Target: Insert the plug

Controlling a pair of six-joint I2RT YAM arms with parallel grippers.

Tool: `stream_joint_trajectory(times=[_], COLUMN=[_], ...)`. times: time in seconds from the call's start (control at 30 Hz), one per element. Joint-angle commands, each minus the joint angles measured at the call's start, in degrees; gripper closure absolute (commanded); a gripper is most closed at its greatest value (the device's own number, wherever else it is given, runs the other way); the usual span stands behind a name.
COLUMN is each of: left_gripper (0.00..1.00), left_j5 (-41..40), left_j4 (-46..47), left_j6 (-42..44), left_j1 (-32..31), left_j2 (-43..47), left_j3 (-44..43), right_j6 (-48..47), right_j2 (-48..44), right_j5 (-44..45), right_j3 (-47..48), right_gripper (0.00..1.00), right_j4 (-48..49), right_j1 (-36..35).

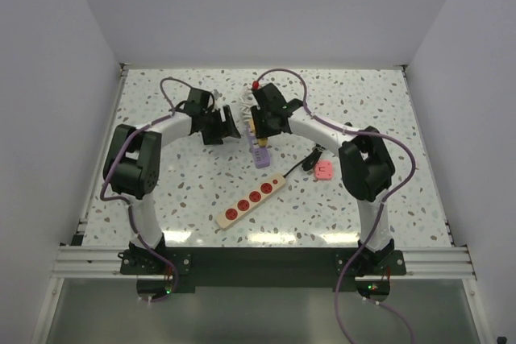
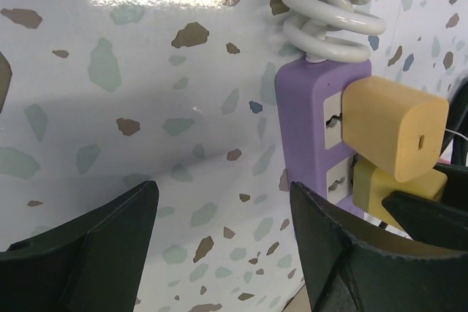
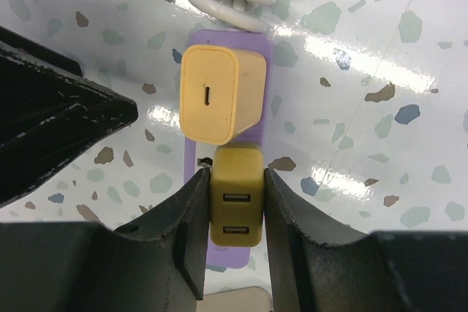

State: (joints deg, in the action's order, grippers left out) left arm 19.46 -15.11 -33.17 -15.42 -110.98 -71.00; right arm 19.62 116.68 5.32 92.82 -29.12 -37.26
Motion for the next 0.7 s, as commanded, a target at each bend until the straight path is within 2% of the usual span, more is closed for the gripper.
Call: stream_joint_trajectory(times=[0.0, 0.3, 0.67], left_gripper=[0.22, 0.22, 0.23], left_j5=[-1.10, -0.39, -0.22], left_j4=[-1.50, -1.94, -2.46], left_j6=[2.05, 2.14, 2.49], left_j1=[0.65, 0.57, 0.83], left_j2=[4.01, 2.96, 2.43], left_j3=[-0.10, -2.56, -3.70], right_j6=[-2.48, -2.83, -0.81], right_j2=[2.67, 3.73, -1.72], right_j5=[3.82, 5.31, 8.65], right_j3=[1.84, 0.88, -10.37], right_gripper=[1.00, 1.00, 1.00], right_j4=[-1.37, -1.29, 2.67], right_j1=[-0.19, -0.45, -2.38])
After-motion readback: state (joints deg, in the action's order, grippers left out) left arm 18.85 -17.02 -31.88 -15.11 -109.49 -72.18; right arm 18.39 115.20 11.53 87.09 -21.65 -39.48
